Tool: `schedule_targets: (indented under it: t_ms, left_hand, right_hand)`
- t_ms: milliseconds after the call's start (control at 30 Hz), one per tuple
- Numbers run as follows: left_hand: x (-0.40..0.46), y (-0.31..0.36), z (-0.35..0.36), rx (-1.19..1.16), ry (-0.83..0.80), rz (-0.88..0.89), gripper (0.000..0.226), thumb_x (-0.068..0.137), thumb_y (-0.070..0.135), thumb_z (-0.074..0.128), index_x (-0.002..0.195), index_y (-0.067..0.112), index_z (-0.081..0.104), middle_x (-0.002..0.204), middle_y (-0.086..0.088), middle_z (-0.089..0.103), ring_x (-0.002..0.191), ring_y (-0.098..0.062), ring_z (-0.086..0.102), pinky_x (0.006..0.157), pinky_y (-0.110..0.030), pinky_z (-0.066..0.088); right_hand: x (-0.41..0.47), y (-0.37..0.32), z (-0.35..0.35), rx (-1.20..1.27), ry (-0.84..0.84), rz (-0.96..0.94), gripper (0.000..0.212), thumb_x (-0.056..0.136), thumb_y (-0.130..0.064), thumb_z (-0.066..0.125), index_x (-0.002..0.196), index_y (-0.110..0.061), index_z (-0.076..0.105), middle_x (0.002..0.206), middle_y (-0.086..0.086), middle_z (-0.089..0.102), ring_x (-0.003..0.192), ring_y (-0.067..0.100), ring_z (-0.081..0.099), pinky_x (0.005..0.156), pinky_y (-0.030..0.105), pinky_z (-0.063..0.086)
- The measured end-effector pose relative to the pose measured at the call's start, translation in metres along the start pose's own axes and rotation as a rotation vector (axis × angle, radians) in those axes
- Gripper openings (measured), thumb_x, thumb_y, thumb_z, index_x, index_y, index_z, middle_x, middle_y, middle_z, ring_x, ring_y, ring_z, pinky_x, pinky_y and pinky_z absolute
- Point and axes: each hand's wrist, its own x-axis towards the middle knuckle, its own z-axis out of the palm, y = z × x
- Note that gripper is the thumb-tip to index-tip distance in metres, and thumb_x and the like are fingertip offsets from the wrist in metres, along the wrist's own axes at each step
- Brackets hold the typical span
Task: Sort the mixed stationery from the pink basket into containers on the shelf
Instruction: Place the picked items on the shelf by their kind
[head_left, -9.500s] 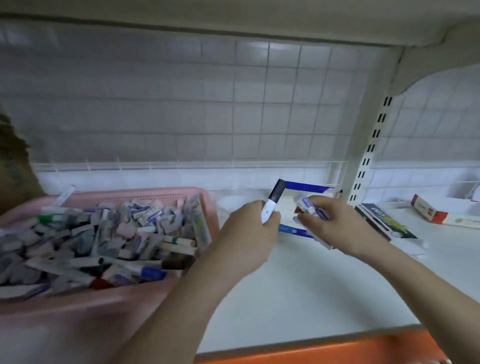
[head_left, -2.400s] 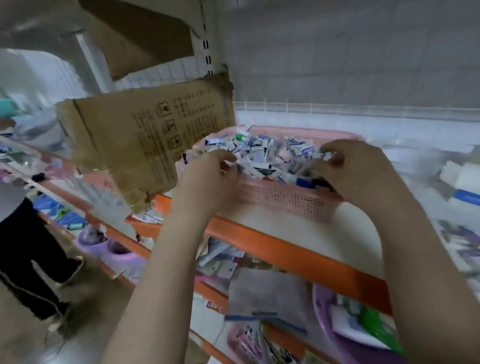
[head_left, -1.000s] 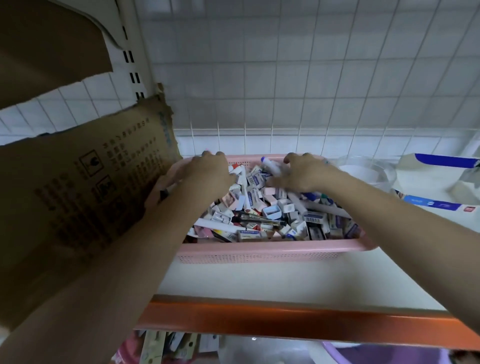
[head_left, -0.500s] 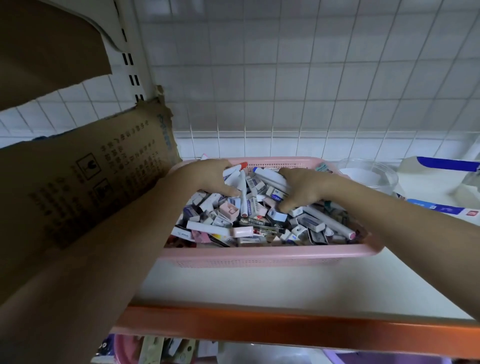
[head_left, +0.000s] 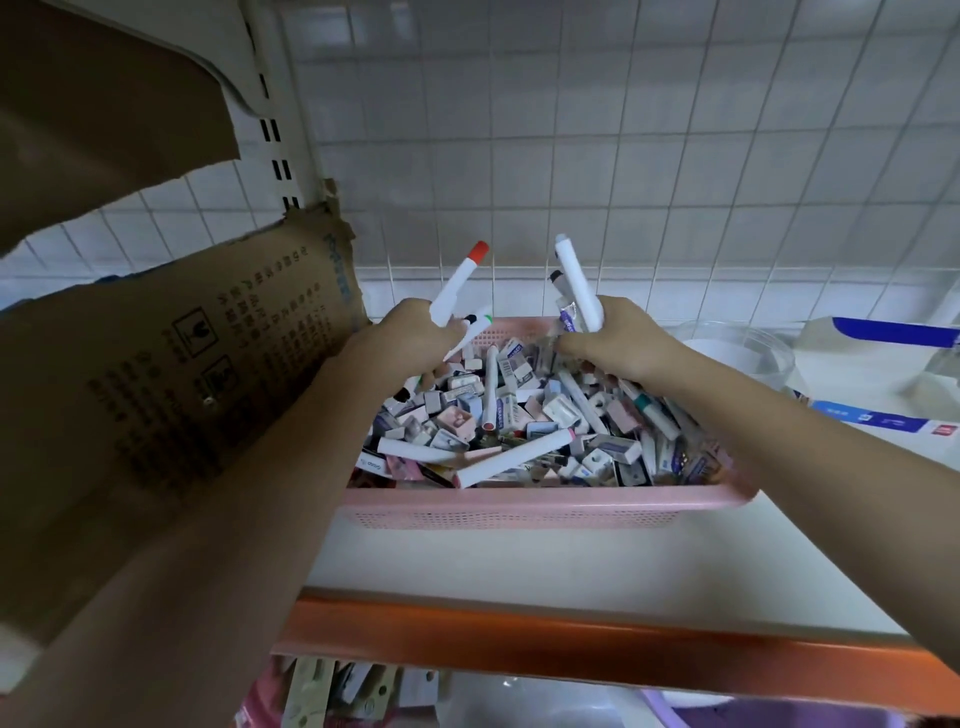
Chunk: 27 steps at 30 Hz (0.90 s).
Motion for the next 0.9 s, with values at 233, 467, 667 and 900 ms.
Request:
schedule_targets:
  t_ms: [233, 467, 667, 900]
  left_hand:
    - [-0.016, 0.019, 0.000, -0.334, 0.043, -0.065, 0.025, 0.095, 0.014, 0.048, 0.116, 0.004, 0.056, 0.095, -0.021, 0.064, 0.053, -0.019, 0.050, 0.041, -0.021, 0.038]
    - [-0.040, 0.044, 0.016, -0.492, -0.056, 0.024, 0.020, 0.094, 0.009, 0.047, 0.111, 0.012, 0.058, 0.087, -0.009, 0.062, 0.051, -0.014, 0.050, 0.038, -0.016, 0.035]
    - [-0.062, 0.079, 0.060, -0.506, -0.177, 0.112, 0.017, 0.094, 0.012, 0.049, 0.108, 0.013, 0.059, 0.084, -0.007, 0.061, 0.052, -0.015, 0.051, 0.039, -0.017, 0.035]
    - [-0.103, 0.140, 0.155, -0.563, -0.329, 0.131, 0.018, 0.094, 0.009, 0.046, 0.098, 0.018, 0.061, 0.084, -0.006, 0.065, 0.040, -0.008, 0.048, 0.039, -0.017, 0.033]
  right_hand:
    - [-0.005, -0.005, -0.005, 0.089, 0.043, 0.099, 0.027, 0.089, -0.020, 0.060, 0.069, -0.014, 0.043, 0.054, 0.001, 0.043, 0.034, 0.008, 0.038, 0.033, 0.016, 0.031]
    - [-0.028, -0.024, -0.050, 0.301, 0.242, 0.177, 0.025, 0.089, -0.024, 0.058, 0.072, -0.013, 0.044, 0.066, 0.003, 0.048, 0.045, 0.012, 0.049, 0.038, 0.019, 0.033]
    - [-0.074, -0.003, -0.101, 0.337, 0.358, 0.300, 0.025, 0.087, -0.024, 0.060, 0.069, -0.013, 0.046, 0.063, 0.000, 0.049, 0.049, 0.013, 0.050, 0.037, 0.014, 0.030]
    - [-0.139, 0.066, -0.183, 0.260, 0.433, 0.409, 0.030, 0.089, -0.028, 0.062, 0.070, -0.011, 0.045, 0.061, 0.002, 0.048, 0.046, 0.012, 0.049, 0.035, 0.016, 0.034]
